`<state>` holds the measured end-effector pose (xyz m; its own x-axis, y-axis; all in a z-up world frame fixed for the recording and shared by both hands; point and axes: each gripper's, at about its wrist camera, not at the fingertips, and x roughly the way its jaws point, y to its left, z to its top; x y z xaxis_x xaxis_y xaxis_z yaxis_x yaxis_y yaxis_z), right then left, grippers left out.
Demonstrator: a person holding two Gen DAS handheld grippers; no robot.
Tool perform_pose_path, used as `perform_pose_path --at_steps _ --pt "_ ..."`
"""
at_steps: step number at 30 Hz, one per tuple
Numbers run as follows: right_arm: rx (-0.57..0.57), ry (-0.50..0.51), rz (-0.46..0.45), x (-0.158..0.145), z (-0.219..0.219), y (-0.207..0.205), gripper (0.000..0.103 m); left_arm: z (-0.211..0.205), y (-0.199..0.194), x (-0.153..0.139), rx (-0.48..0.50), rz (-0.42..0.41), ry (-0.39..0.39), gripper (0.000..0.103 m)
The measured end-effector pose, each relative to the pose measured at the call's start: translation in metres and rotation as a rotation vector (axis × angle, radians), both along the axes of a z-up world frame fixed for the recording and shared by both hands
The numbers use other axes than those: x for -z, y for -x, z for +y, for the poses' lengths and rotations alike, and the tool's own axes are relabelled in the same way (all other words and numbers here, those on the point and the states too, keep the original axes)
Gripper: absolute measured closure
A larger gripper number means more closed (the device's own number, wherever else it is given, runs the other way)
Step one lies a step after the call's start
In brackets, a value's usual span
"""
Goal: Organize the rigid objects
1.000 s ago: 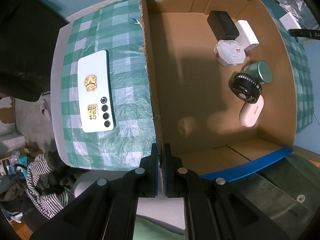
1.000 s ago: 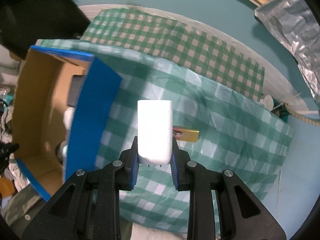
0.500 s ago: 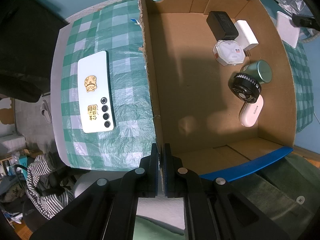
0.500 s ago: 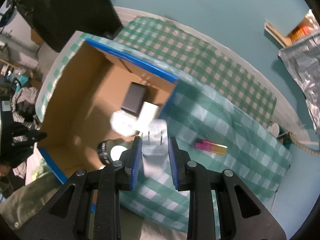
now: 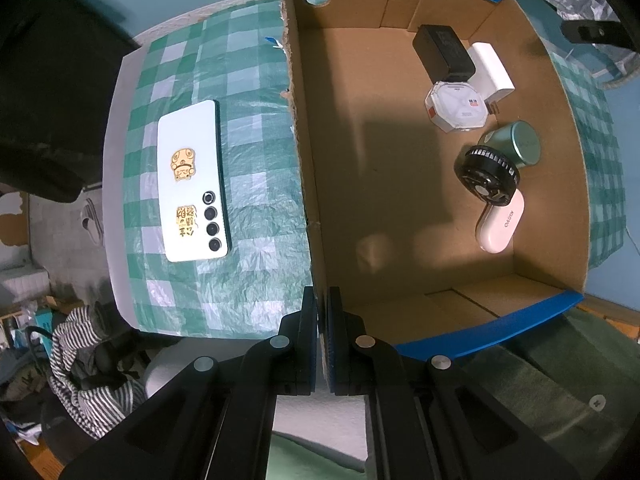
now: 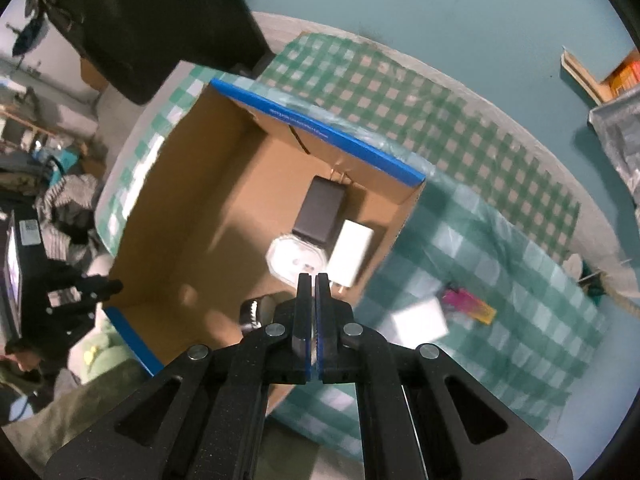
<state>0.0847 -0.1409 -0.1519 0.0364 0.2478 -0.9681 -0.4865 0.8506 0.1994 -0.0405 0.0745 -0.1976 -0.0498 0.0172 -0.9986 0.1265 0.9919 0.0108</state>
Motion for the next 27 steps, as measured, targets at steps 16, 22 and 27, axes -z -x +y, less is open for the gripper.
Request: perform_pose_path --at_steps 16,22,27 --pt "0.281 0.082 -0.001 0.008 -0.096 -0.024 0.050 -0.002 0.009 0.003 0.009 0.002 -0.010 0.099" --pt "0.364 0.119 0.060 0.036 -0.112 -0.024 0.049 -0.002 0.009 0.003 0.008 0.002 -0.008 0.099" --pt "0.461 0.131 0.133 0.065 -0.117 -0.026 0.049 -0.002 0.006 0.002 0.011 0.001 -0.006 0.099"
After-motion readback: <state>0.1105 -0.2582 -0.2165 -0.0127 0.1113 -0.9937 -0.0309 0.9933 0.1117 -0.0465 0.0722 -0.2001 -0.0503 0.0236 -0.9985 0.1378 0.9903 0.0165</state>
